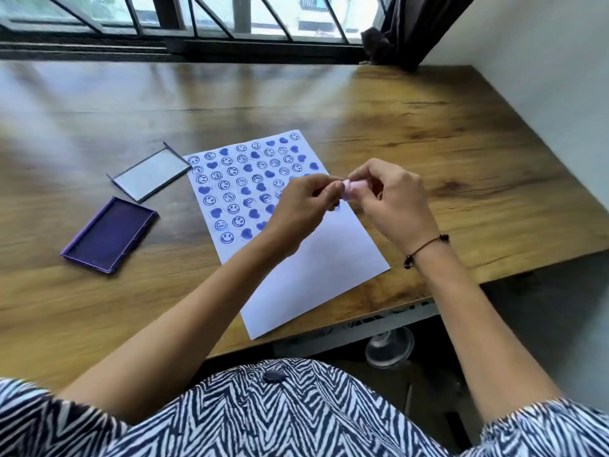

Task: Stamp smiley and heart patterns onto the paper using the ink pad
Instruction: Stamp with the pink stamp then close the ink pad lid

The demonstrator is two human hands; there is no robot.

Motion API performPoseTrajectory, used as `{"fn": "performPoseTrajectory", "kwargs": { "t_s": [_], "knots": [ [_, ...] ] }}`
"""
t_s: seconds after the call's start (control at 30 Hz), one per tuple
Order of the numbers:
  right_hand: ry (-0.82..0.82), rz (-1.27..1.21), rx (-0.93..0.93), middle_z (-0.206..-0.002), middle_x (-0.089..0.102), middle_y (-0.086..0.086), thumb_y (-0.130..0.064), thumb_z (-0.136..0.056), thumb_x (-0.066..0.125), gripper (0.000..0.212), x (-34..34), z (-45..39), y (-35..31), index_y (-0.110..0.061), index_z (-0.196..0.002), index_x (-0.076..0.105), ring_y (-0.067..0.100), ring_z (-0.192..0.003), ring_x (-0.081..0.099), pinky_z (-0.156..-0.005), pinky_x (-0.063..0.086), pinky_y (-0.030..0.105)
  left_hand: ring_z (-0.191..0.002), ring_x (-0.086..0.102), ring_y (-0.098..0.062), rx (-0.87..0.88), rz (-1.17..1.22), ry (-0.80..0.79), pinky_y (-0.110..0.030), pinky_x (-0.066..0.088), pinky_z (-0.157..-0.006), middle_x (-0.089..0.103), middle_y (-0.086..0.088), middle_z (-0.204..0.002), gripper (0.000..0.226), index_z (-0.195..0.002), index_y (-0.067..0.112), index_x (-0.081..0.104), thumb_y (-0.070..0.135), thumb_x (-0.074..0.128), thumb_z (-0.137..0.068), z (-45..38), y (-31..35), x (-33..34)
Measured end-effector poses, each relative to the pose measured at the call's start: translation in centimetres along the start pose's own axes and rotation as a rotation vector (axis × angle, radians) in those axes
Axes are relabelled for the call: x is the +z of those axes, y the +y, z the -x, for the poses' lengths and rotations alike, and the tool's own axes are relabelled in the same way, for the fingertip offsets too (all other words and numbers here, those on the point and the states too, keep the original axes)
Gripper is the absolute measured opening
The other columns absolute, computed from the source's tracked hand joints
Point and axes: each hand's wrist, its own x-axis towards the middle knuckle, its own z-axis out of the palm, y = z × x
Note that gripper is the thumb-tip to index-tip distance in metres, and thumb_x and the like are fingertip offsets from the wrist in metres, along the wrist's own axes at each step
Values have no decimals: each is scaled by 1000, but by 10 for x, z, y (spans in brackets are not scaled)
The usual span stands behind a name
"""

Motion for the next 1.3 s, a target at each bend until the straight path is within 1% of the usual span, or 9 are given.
{"fn": "performPoseTrajectory", "kwargs": {
  "t_s": [0.1, 0.17, 0.4, 0.57, 0.7, 0.9, 1.0, 1.17, 1.3],
  "knots": [
    [-120, 394, 16, -95, 72, 9, -14, -81, 55, 13, -2, -32, 15, -11, -87, 65, 29, -95, 57, -81, 47, 34, -78, 55, -17, -75, 4, 92, -34, 46, -79, 61, -8, -84, 23, -107, 7, 61, 14, 48, -89, -19, 3, 12],
    [-202, 643, 32, -102, 70, 11, -15, -84, 52, 15, 2, -43, 24, -11, -91, 65, 32, -105, 52, -92, 40, 40, -79, 54, -19, -92, 32, 99, -35, 45, -80, 60, -11, -86, 24, -108, 4, 60, 11, 46, -90, -24, 4, 17],
    [-232, 918, -14, -104, 67, 12, -12, -86, 51, 13, 13, -46, 29, -13, -95, 61, 31, -109, 49, -89, 35, 42, -79, 58, -17, -128, 41, 112, -26, 50, -75, 62, -9, -86, 24, -108, 4, 61, 10, 49, -88, -18, -9, 7],
    [-213, 669, -140, -111, 64, 15, -32, -85, 55, 32, 40, -70, -16, -10, -108, 58, 34, -109, 51, -87, 42, 40, -95, 61, -20, -109, -113, 305, -36, 48, -96, 68, -13, -106, 27, -110, 7, 61, 11, 54, -84, -9, -5, -45],
    [-371, 364, -207, -108, 67, 19, -26, -84, 55, 28, 89, -91, -69, -7, -103, 64, 35, -103, 58, -81, 46, 35, -101, 60, -31, -52, -469, 508, -37, 46, -92, 66, -22, -108, 28, -107, 3, 61, 8, 55, -81, 4, -4, -111],
    [-546, 376, -258, -116, 62, 24, -16, -84, 51, 29, 160, -101, -118, -2, -107, 63, 38, -109, 55, -87, 46, 34, -119, 40, -37, -248, -1128, 423, -39, 24, -97, 47, -29, -124, 57, -122, -3, 41, 25, 62, -78, 5, -27, -187],
    [-549, 384, -264, -117, 61, 26, -13, -82, 48, 30, 177, -102, -124, -2, -107, 61, 37, -111, 54, -87, 46, 34, -122, 31, -39, -363, -1170, 375, -43, 28, -102, 42, -24, -129, 72, -124, 0, 34, 38, 66, -73, 1, -37, -198],
    [-502, 349, -217, -118, 60, 26, -16, -83, 47, 30, 189, -101, -127, 1, -104, 61, 39, -111, 54, -89, 46, 38, -118, 36, -38, -356, -1218, 379, -43, 38, -95, 49, -23, -124, 58, -116, -2, 42, 33, 64, -75, -8, -35, -202],
    [-525, 70, -53, -94, 59, 30, -24, -90, 45, 32, 185, -108, -136, -2, -70, 54, 34, -88, 58, -74, 44, 37, -105, 48, -41, -204, -1211, 391, -41, 39, -91, 56, -28, -110, 56, -105, -4, 47, 38, 64, -73, -3, -31, -205]
  ]
}}
